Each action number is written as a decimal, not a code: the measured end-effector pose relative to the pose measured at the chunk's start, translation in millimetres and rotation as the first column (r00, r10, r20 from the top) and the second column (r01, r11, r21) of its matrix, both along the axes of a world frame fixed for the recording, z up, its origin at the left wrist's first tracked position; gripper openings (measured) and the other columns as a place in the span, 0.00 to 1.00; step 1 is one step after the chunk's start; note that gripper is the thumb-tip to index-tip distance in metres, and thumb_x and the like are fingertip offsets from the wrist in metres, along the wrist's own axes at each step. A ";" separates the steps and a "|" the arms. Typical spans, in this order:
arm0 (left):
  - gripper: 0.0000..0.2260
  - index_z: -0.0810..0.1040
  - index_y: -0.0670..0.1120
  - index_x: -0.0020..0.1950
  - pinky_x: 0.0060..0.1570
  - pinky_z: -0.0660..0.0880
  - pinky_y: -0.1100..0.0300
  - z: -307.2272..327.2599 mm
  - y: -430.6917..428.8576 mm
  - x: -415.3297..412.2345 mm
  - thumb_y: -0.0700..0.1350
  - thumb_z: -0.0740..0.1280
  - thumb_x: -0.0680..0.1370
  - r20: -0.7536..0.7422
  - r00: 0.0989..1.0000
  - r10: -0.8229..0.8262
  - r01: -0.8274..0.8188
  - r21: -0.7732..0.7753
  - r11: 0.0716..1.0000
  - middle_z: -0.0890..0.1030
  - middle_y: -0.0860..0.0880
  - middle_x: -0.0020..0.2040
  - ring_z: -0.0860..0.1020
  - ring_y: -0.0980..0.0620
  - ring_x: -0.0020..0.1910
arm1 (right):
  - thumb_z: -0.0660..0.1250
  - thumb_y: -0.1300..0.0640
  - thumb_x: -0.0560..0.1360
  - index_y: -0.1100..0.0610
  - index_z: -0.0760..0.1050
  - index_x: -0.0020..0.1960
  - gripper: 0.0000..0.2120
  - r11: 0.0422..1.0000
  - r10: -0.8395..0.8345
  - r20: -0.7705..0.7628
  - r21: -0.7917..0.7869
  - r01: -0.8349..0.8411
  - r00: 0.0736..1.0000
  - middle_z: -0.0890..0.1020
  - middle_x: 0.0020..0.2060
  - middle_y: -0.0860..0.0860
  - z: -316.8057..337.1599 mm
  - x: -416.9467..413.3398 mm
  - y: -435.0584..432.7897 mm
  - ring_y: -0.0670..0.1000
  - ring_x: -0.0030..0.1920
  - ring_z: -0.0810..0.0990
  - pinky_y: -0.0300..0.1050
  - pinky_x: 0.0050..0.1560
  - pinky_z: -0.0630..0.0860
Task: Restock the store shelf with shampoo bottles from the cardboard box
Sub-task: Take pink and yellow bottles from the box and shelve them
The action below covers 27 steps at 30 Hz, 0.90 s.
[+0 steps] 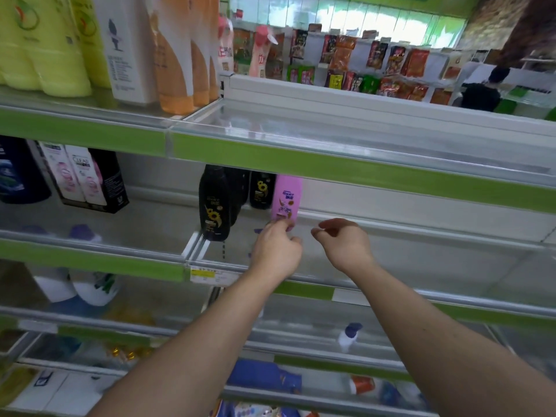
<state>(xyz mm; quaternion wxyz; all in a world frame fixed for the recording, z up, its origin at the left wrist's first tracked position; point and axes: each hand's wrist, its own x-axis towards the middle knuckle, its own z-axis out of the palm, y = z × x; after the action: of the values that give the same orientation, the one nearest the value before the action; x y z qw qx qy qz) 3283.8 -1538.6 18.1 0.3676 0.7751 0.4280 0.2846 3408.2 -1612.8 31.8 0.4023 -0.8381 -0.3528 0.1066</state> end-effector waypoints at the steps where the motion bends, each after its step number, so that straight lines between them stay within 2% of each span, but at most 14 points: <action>1: 0.19 0.77 0.50 0.67 0.63 0.73 0.53 0.5 -8.8 3.6 0.43 0.63 0.76 0.015 1.000 -0.006 0.006 0.014 1.000 0.77 0.49 0.66 0.76 0.47 0.63 | 0.71 0.47 0.76 0.53 0.81 0.58 0.14 1.000 0.008 0.011 0.005 -0.008 1.000 0.84 0.49 0.49 0.6 2.4 -8.8 0.49 0.49 0.79 0.37 0.50 0.69; 5: 0.16 0.79 0.50 0.63 0.62 0.73 0.53 1.9 -54.3 19.9 0.42 0.64 0.76 0.051 0.998 -0.036 0.032 0.080 0.996 0.77 0.52 0.62 0.77 0.50 0.60 | 0.71 0.48 0.76 0.54 0.82 0.58 0.14 0.999 0.029 0.031 0.031 -0.030 0.999 0.85 0.49 0.50 3.4 15.0 -51.6 0.49 0.54 0.82 0.38 0.53 0.72; 8: 0.15 0.79 0.50 0.62 0.62 0.72 0.58 1.8 -97.9 34.3 0.42 0.64 0.76 0.046 0.998 -0.053 0.047 0.119 0.992 0.78 0.52 0.60 0.77 0.52 0.59 | 0.71 0.49 0.76 0.53 0.82 0.58 0.14 0.997 0.043 0.028 0.059 -0.045 0.999 0.82 0.44 0.48 2.8 30.0 -93.5 0.50 0.52 0.81 0.38 0.51 0.71; 13: 0.14 0.81 0.49 0.60 0.57 0.68 0.66 -2.1 -193.0 64.7 0.42 0.66 0.76 0.054 0.998 -0.044 0.036 0.148 0.988 0.79 0.52 0.58 0.77 0.54 0.58 | 0.70 0.49 0.76 0.51 0.81 0.57 0.12 0.990 0.106 0.013 0.089 -0.106 0.994 0.83 0.44 0.49 -1.5 63.8 -184.1 0.50 0.48 0.81 0.40 0.49 0.72; 18: 0.13 0.82 0.50 0.57 0.56 0.73 0.64 -19.3 -288.4 96.1 0.41 0.68 0.73 0.057 0.998 -0.004 0.002 0.043 0.999 0.82 0.52 0.54 0.79 0.53 0.54 | 0.72 0.49 0.73 0.50 0.82 0.51 0.08 0.988 0.138 -0.010 0.071 -0.137 0.990 0.84 0.36 0.50 -14.5 99.6 -281.3 0.53 0.42 0.84 0.49 0.48 0.81; 22: 0.13 0.82 0.50 0.57 0.59 0.75 0.59 -32.4 -341.4 107.4 0.41 0.69 0.74 0.018 1.000 -0.002 0.002 -0.039 0.999 0.83 0.51 0.54 0.80 0.52 0.53 | 0.73 0.49 0.72 0.49 0.82 0.48 0.06 0.990 0.143 -0.050 0.020 -0.142 0.988 0.84 0.34 0.50 -26.1 122.2 -342.6 0.52 0.39 0.85 0.49 0.48 0.81; 27: 0.12 0.80 0.50 0.60 0.59 0.75 0.60 -52.6 -382.3 116.6 0.42 0.67 0.76 -0.077 0.995 -0.060 0.054 -0.078 0.996 0.81 0.52 0.56 0.79 0.54 0.53 | 0.73 0.49 0.72 0.48 0.81 0.44 0.04 0.991 0.121 -0.127 -0.045 -0.128 0.984 0.85 0.35 0.48 -48.5 144.3 -395.5 0.50 0.39 0.85 0.48 0.48 0.82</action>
<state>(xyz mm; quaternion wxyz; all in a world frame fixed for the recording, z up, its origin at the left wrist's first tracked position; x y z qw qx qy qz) 3400.4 -1920.9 -34.5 0.3874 0.7831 0.4304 0.2268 3552.5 -2008.2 -16.7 0.3936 -0.8165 -0.3758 0.1927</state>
